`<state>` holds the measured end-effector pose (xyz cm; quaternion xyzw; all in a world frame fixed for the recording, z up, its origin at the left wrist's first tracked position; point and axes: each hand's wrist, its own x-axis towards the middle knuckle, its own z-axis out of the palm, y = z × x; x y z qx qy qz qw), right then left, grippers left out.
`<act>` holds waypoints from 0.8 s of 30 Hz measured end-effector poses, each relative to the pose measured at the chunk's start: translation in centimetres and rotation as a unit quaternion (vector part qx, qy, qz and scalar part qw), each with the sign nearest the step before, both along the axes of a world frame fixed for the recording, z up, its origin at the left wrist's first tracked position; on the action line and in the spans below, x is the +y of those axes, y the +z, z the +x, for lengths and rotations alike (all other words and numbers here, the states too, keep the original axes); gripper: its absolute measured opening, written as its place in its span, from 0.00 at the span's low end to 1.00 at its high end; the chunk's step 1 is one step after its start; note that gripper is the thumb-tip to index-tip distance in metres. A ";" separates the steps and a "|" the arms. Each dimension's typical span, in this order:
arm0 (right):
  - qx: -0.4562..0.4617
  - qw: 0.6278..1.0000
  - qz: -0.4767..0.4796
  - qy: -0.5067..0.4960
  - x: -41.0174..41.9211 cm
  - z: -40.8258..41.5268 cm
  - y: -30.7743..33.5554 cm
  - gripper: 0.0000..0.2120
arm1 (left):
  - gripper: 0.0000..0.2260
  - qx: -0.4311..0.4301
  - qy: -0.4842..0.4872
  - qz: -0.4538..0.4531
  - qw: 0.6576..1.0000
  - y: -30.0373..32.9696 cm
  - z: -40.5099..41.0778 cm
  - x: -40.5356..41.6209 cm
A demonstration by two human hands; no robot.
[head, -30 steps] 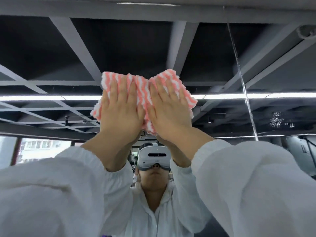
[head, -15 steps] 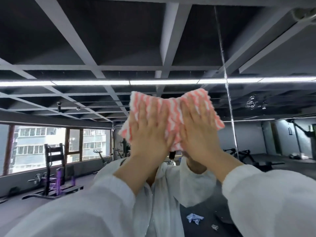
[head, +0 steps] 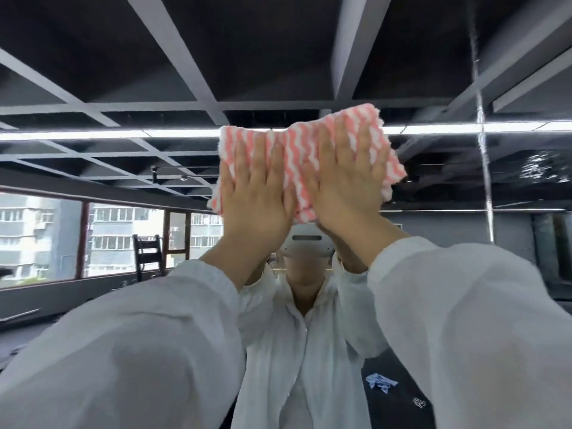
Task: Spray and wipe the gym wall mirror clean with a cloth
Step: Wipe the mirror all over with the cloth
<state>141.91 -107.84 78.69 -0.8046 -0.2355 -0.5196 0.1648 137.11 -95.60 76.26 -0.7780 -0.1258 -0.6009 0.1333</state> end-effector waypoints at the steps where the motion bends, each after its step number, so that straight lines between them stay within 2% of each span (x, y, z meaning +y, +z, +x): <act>1: -0.012 1.000 -0.020 0.012 1.2 -0.5 -0.7 0.30 | 0.27 -0.014 -0.004 -0.005 1.000 -0.8 -0.4 1.2; 8: -0.139 0.983 -0.093 0.078 6.2 -1.4 -8.7 0.38 | 0.28 -0.060 -0.017 -0.041 0.997 -9.6 -2.2 5.2; 12: -0.135 0.977 -0.133 0.102 3.5 -0.6 -12.2 0.31 | 0.29 -0.038 -0.018 -0.057 0.997 -14.0 -1.2 3.4; 16: -0.095 0.985 -0.131 0.064 -2.2 0.9 -10.8 0.33 | 0.30 0.010 -0.030 -0.069 0.997 -11.4 0.0 -0.8; 19: -0.014 0.997 -0.069 0.035 -6.8 2.0 -8.4 0.29 | 0.30 0.059 -0.006 -0.065 0.996 -7.7 1.6 -5.1; 22: 0.034 0.999 0.005 0.008 -10.4 4.0 -9.0 0.28 | 0.30 0.109 0.012 -0.012 0.994 -5.9 3.2 -9.4; 24: 0.030 0.999 0.045 -0.002 -12.0 5.6 -11.3 0.27 | 0.31 0.119 -0.013 0.045 0.992 -6.6 4.6 -10.9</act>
